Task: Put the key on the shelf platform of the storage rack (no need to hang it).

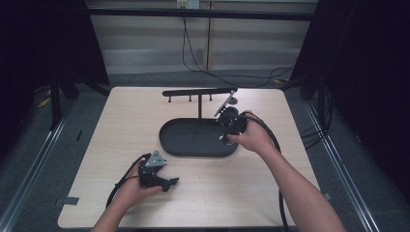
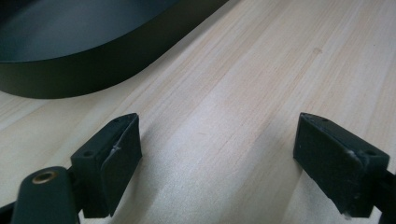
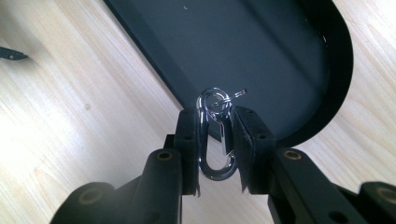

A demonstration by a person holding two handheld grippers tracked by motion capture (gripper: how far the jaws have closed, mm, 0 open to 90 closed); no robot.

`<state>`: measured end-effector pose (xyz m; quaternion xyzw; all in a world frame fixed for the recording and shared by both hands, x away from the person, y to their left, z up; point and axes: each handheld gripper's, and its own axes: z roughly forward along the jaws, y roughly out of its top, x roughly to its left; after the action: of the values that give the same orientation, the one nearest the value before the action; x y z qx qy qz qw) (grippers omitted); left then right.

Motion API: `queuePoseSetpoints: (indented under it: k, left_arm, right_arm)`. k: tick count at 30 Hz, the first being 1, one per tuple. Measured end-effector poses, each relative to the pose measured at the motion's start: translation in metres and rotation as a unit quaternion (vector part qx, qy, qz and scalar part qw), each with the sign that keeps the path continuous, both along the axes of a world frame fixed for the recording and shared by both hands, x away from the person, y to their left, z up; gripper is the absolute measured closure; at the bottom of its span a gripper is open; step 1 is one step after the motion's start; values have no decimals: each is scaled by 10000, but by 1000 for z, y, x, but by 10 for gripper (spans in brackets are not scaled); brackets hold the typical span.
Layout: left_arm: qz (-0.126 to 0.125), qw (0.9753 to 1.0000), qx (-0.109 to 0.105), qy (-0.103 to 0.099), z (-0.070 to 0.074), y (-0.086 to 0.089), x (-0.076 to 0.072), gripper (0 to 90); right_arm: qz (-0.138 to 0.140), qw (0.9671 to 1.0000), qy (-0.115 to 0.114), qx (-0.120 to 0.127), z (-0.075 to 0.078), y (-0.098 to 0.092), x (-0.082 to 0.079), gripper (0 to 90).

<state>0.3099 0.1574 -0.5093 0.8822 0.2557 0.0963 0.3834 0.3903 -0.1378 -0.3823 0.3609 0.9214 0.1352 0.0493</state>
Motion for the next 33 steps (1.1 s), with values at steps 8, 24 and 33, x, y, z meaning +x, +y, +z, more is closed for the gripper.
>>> queuePoseSetpoints:
  k: [8, 24, 33]
  left_arm:
    - [-2, 10000, 4, 6, 0, 0, 0, 149]
    - [5, 10000, -15, 13, 0, 0, 0, 149]
    - [15, 10000, -16, 2, 0, 0, 0, 149]
  right_arm:
    - [10, 10000, 12, 14, -2, 3, 3, 722]
    - [-149, 9998, 35, 105, -10, 5, 15, 720]
    - [-193, 9998, 17, 90, -15, 7, 20, 719]
